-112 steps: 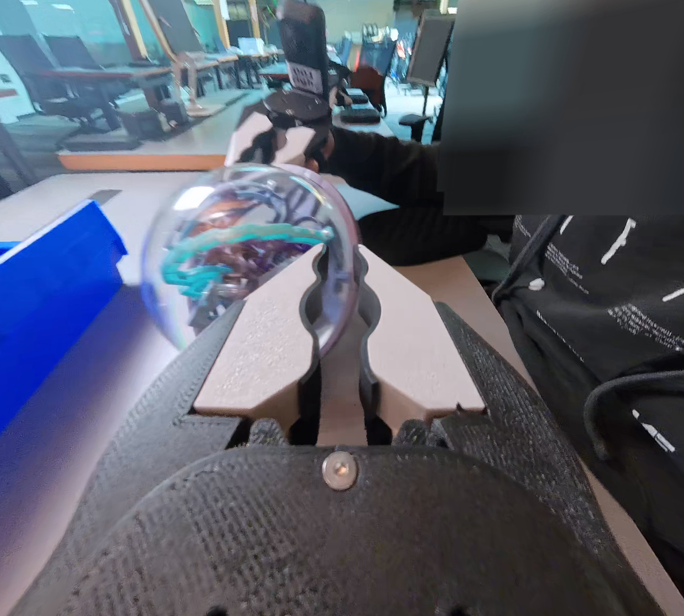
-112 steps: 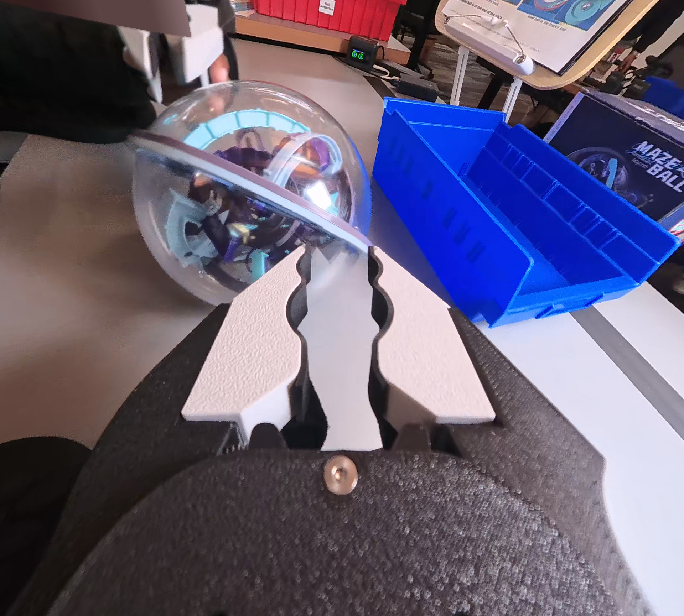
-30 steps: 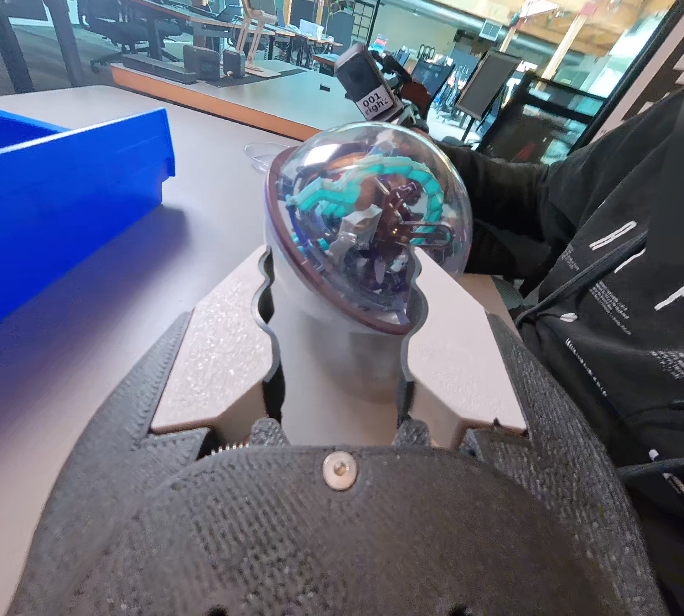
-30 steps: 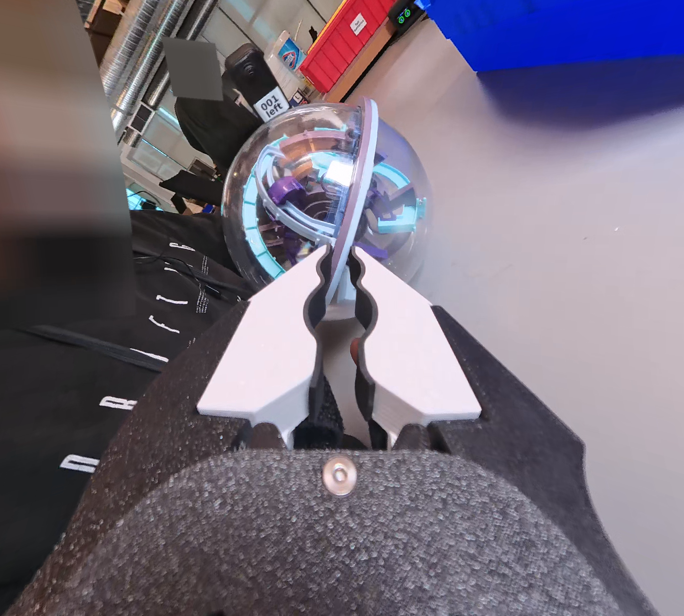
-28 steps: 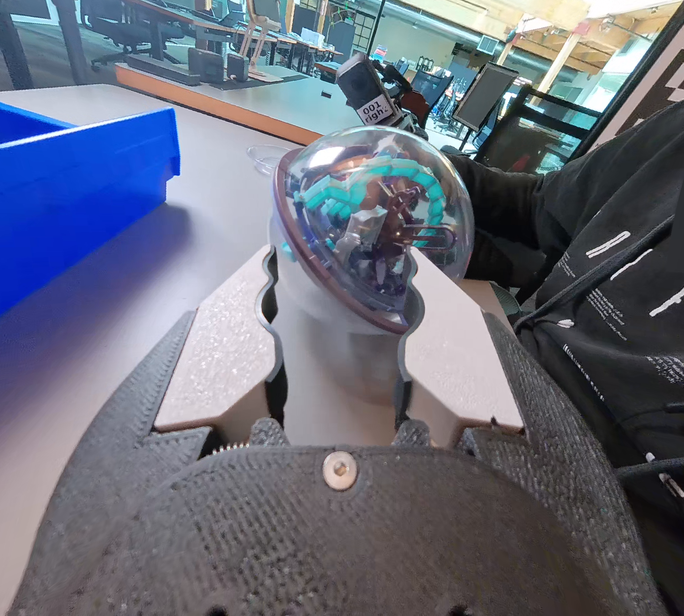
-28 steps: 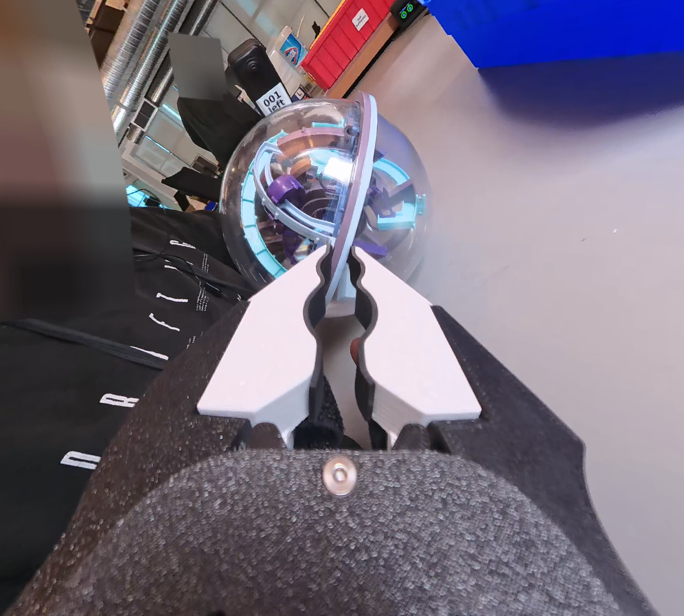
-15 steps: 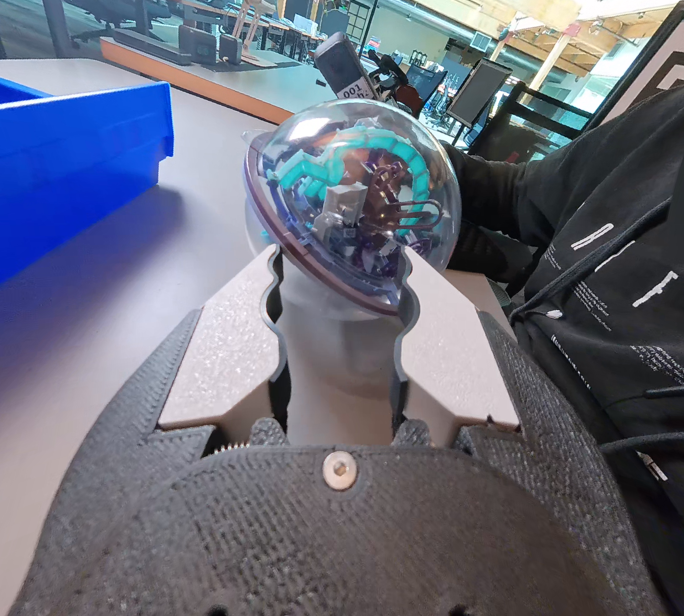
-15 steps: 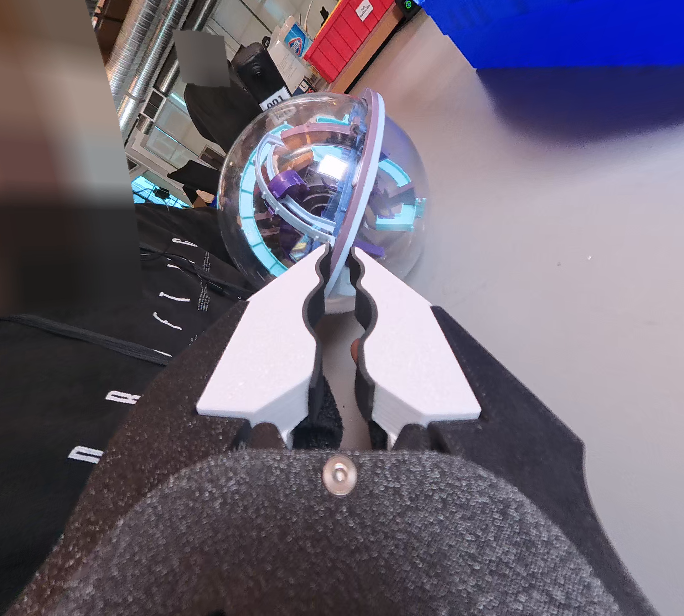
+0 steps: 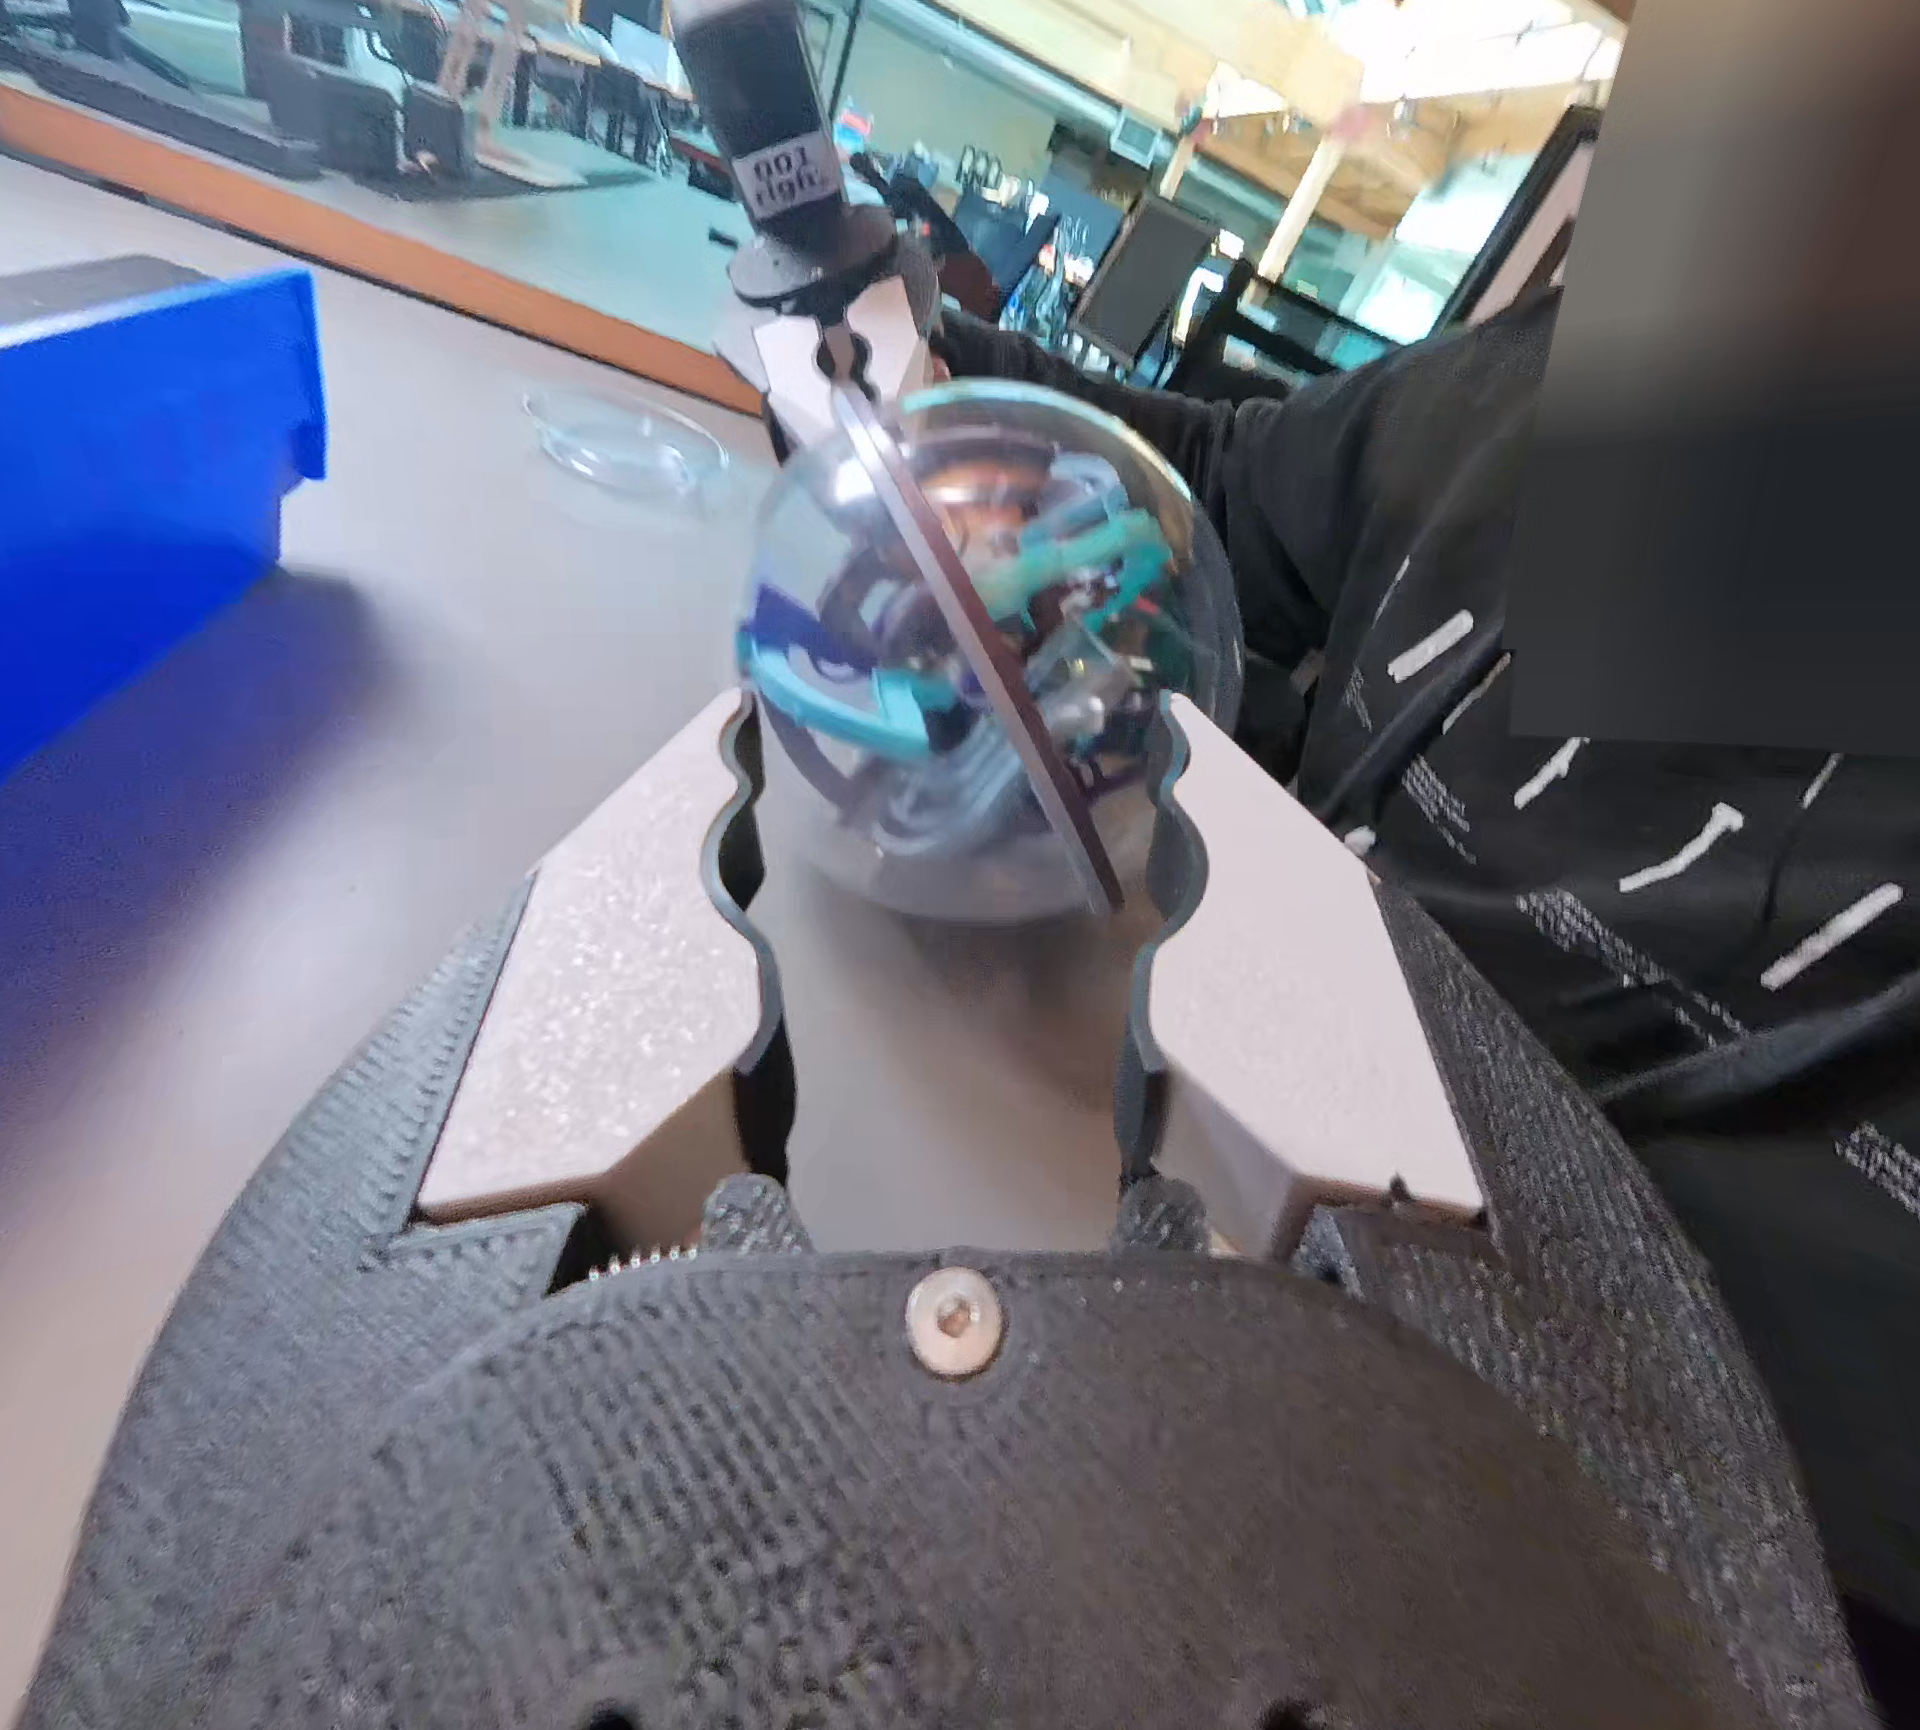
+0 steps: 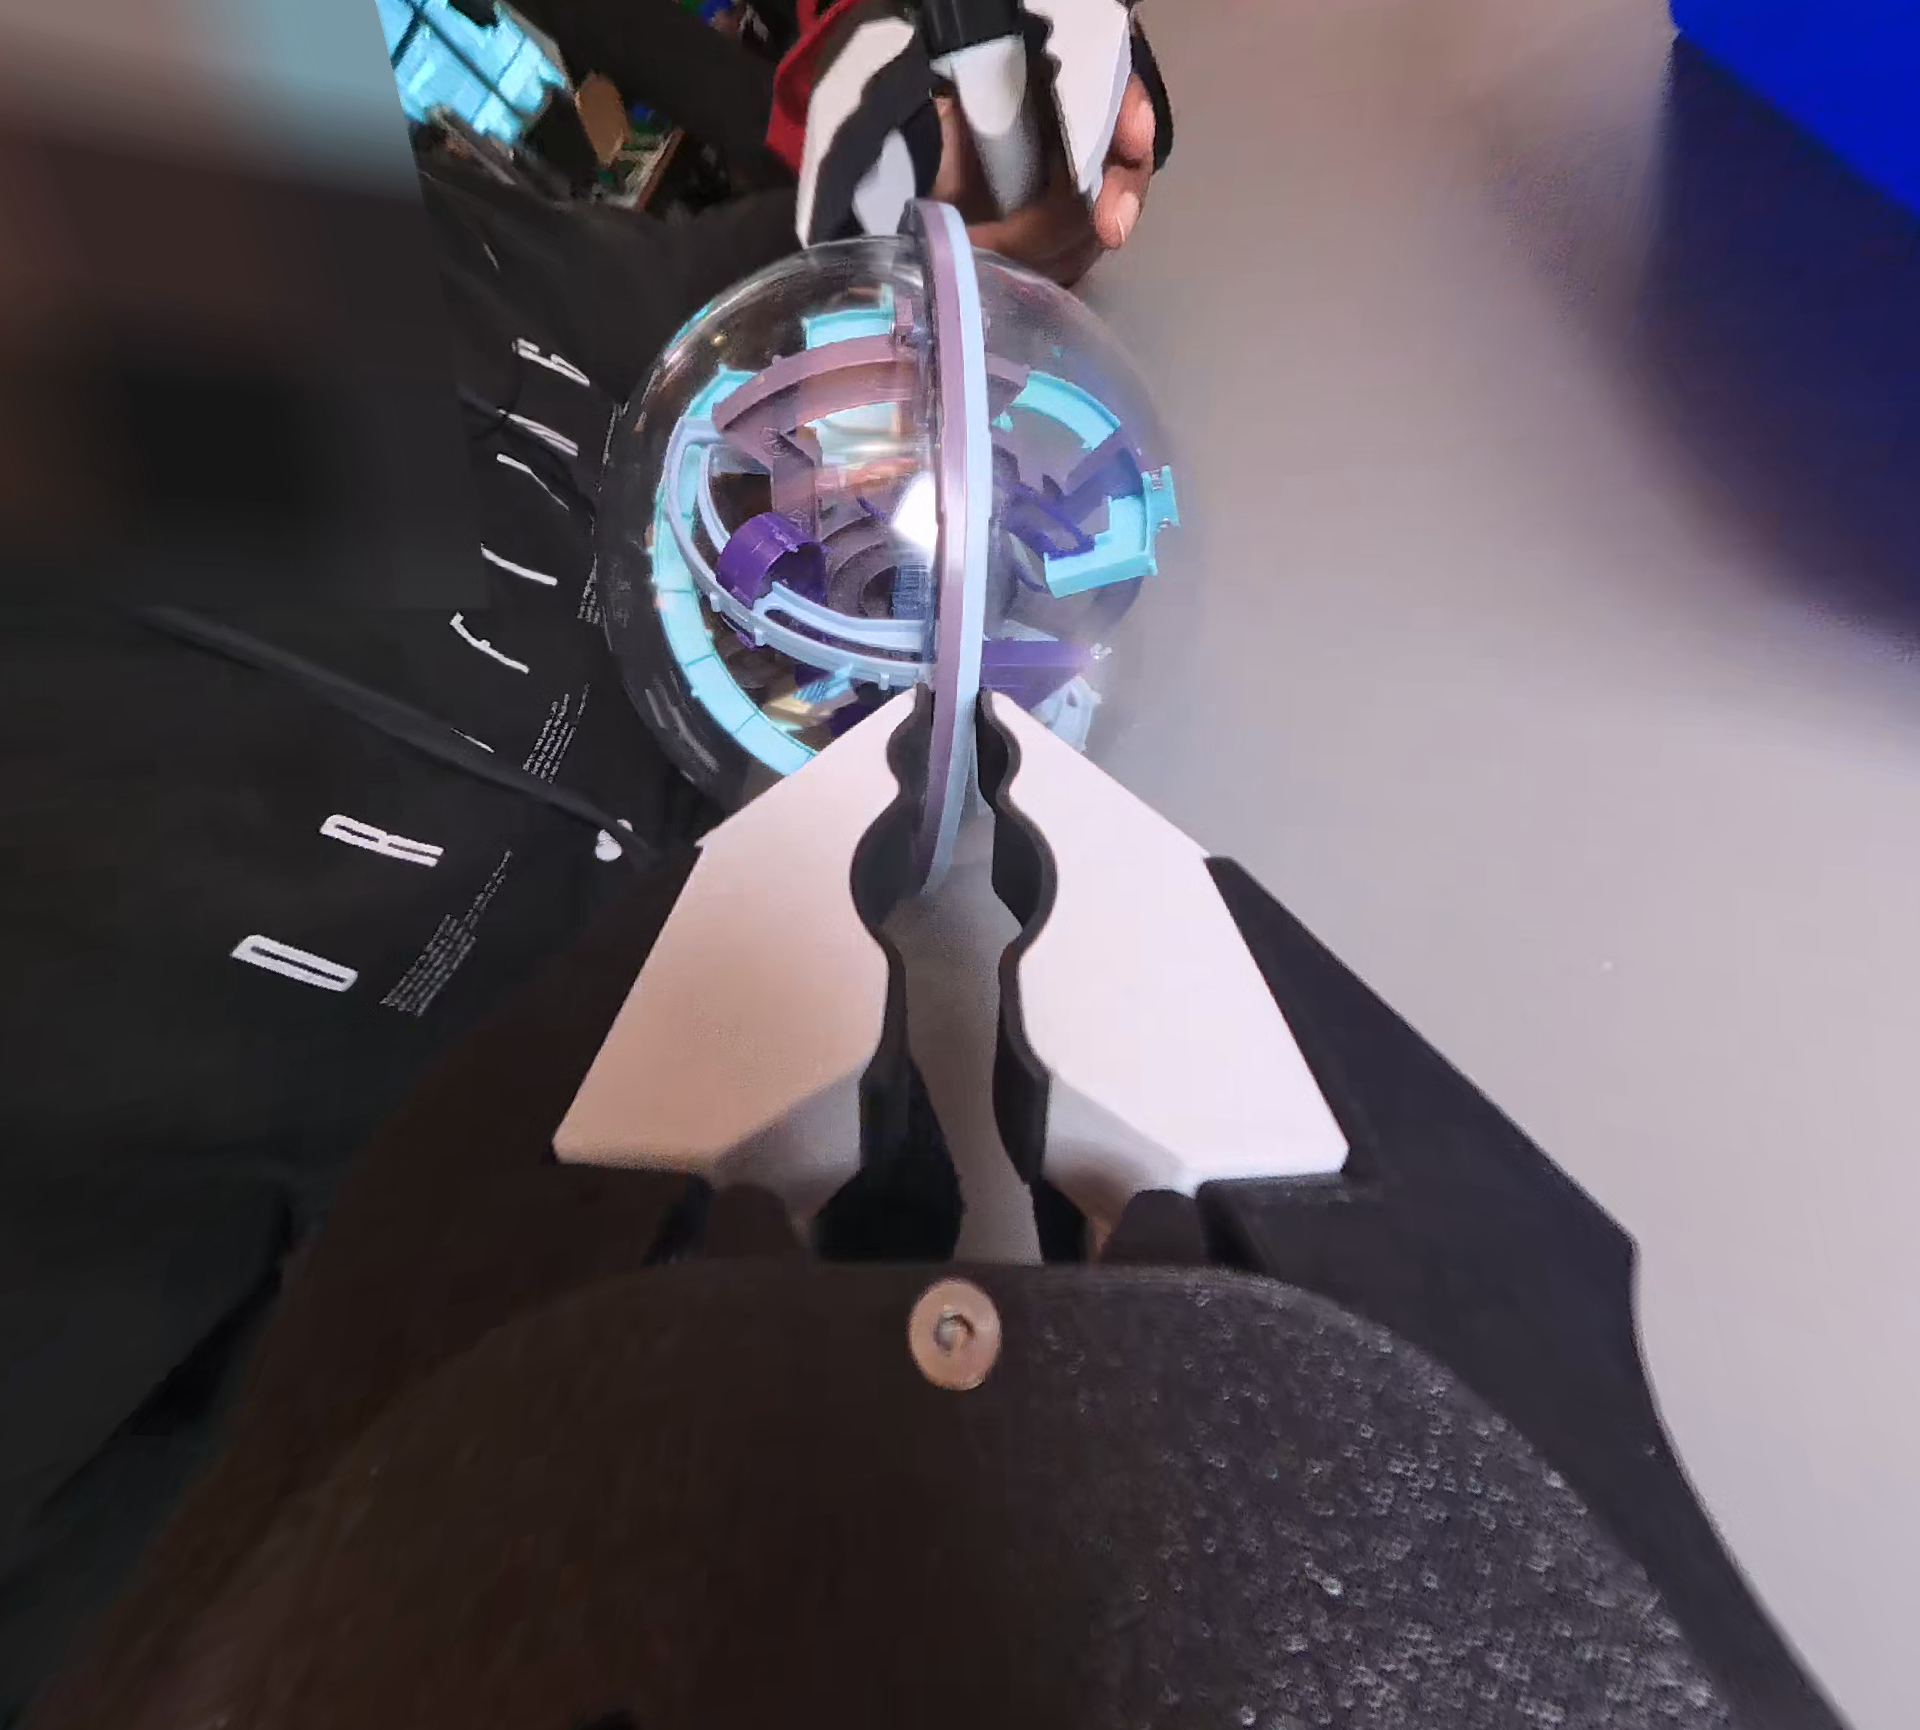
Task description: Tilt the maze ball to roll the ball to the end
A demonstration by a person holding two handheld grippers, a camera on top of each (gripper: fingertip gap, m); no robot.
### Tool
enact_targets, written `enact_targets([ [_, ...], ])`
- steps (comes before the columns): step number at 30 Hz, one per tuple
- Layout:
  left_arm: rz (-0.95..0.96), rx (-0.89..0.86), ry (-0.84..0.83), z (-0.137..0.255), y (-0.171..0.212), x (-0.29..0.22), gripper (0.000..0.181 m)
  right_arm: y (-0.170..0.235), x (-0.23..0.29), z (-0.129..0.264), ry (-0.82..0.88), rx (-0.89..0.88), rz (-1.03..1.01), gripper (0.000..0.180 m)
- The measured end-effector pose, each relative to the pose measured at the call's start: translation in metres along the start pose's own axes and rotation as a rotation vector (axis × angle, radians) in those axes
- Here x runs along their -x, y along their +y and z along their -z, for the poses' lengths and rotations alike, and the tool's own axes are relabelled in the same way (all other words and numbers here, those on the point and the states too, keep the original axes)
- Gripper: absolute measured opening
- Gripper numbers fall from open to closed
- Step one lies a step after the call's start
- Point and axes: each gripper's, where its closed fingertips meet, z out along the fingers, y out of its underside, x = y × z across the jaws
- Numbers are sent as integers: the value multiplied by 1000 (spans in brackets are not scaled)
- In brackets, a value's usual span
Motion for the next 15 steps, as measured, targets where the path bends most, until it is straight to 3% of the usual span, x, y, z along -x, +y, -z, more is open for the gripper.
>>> enact_targets([
  [5, 7, -44, 28, -16, -20, 3, 90, -42, -34, -19, 24, 104, -1, 7],
  [7, -23, 30, -30, -20, -10, 10, 97, -86, -60, -25, 169, -35, 38, 10],
  [10, -30, 151, -38, -6, 10, 4, 80, -124, -64, -15, 285, -194, 159, 14],
  [15, 0, 153, -107, 20, 25, 7, 81, -87, -45, 17, 349, -209, 152, 35],
])
